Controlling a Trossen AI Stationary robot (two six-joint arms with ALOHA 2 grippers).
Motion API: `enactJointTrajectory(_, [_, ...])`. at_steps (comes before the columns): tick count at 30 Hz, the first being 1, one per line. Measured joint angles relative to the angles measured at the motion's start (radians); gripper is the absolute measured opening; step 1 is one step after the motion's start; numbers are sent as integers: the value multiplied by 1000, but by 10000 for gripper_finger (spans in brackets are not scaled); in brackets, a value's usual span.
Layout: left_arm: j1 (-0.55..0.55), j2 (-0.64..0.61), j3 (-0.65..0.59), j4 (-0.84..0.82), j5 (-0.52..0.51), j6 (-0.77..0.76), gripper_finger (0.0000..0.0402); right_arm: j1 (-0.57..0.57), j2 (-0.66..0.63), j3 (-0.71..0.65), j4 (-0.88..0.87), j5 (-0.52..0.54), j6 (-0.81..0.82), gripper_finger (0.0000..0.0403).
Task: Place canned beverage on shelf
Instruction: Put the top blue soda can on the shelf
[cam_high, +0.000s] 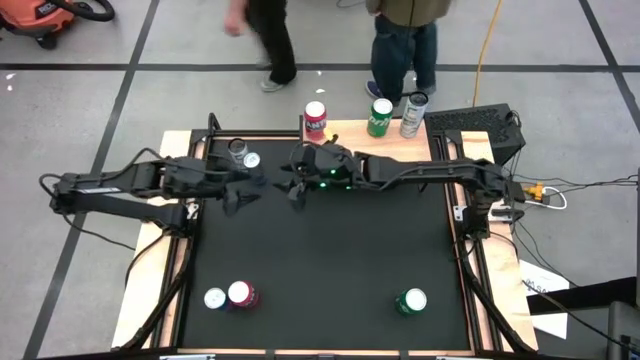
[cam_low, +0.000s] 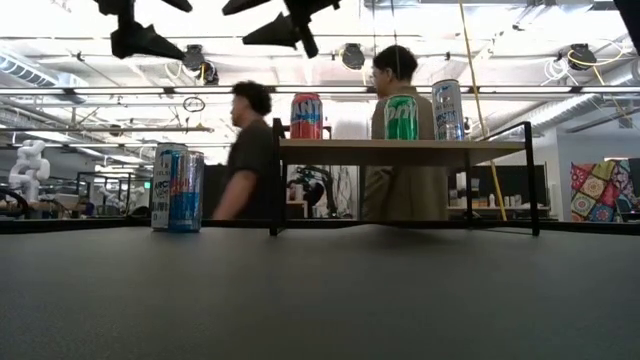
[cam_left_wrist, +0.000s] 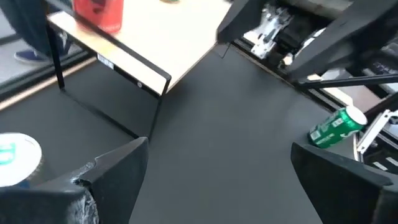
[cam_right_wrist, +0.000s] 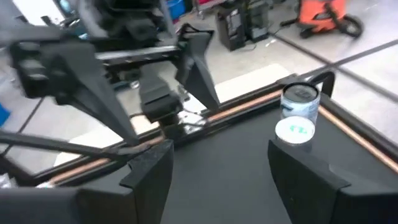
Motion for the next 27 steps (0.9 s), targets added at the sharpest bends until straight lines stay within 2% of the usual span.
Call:
enactJointTrajectory(7, [0,-85,0,-31,24,124,391,2,67,0,97,76,-17,247])
enactJointTrajectory(13, [-8,-114,-6,-144,25,110,391,4,104,0,124,90,57,247])
enactJointTrajectory(16, [-10,-114,-6,-178,-33,113,391,18,104,0,103,119,67,247])
enactJointTrajectory(19, [-10,-92,-6,-183,-44,203,391,42,94,0,84,187,45,247])
enactJointTrajectory(21, [-10,-68,-6,-181,-19,249,391,51,79,0,70,191,30,247])
enactJointTrajectory(27, [-10,37,-6,-179,8,247,391,53,21,0,-31,190,45,247])
